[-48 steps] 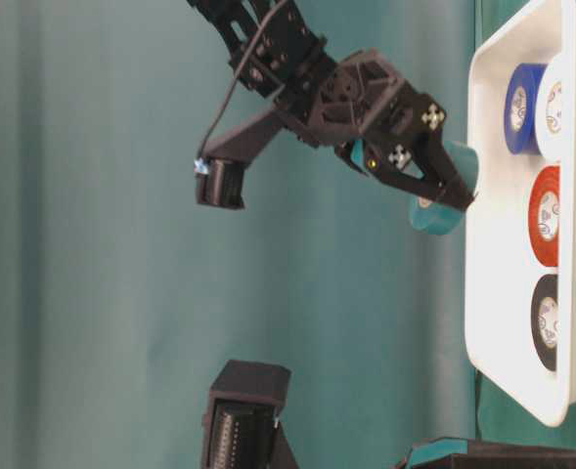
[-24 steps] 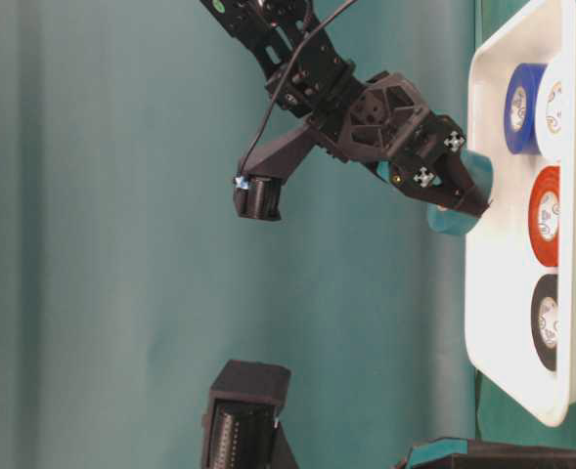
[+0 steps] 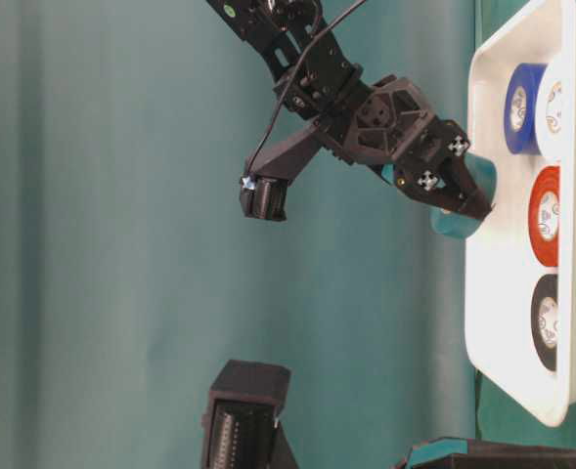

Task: Put the tape alternately from left to right into the white case.
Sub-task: 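Release the teal roll in the tray and withdraw the right gripper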

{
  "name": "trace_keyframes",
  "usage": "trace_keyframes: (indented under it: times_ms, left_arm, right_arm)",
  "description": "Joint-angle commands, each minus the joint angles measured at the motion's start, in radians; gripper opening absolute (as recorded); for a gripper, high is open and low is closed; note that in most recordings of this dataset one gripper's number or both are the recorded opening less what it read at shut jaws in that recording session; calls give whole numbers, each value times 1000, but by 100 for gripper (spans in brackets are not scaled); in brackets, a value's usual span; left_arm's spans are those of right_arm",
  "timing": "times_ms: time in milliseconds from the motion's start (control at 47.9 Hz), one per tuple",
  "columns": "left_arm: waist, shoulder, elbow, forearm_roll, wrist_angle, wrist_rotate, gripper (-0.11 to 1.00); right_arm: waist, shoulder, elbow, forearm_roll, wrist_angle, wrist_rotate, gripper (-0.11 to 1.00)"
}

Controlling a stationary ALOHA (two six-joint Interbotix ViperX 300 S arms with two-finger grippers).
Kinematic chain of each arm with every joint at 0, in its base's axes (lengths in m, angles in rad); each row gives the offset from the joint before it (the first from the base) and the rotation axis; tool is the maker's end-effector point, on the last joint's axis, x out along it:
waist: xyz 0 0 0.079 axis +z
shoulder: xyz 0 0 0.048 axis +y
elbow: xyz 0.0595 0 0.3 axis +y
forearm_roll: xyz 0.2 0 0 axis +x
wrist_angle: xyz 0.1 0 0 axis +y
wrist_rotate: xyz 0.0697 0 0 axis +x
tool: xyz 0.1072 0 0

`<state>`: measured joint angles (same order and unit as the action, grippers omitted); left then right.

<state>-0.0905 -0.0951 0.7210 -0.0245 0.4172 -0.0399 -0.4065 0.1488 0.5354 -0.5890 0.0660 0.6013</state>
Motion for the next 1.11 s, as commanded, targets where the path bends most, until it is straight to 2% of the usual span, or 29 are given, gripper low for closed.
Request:
trace_keyframes:
  times_ms: [0, 271, 480, 501, 605, 1085]
  left_arm:
    - [-2, -15, -11, -2, -5, 2, 54]
    - [-2, -15, -12, -2, -5, 2, 54]
    - [-2, -15, -14, -2, -5, 2, 54]
    - [-2, -15, -12, -2, -5, 2, 54]
    - [-2, -14, -14, -2, -5, 2, 54]
    - [-2, -14, -12, -2, -3, 2, 54]
  right_arm:
    - [-2, -34, -25, -3, -9, 3, 26]
    - [-2, -35, -25, -3, -9, 8, 27]
    - [-2, -34, -25, -3, -8, 6, 85]
    - [-2, -34, -23, -3, -9, 6, 86]
    - [-3, -34, -25, -2, -9, 8, 83]
    - [15, -48, -8, -2, 5, 11, 83]
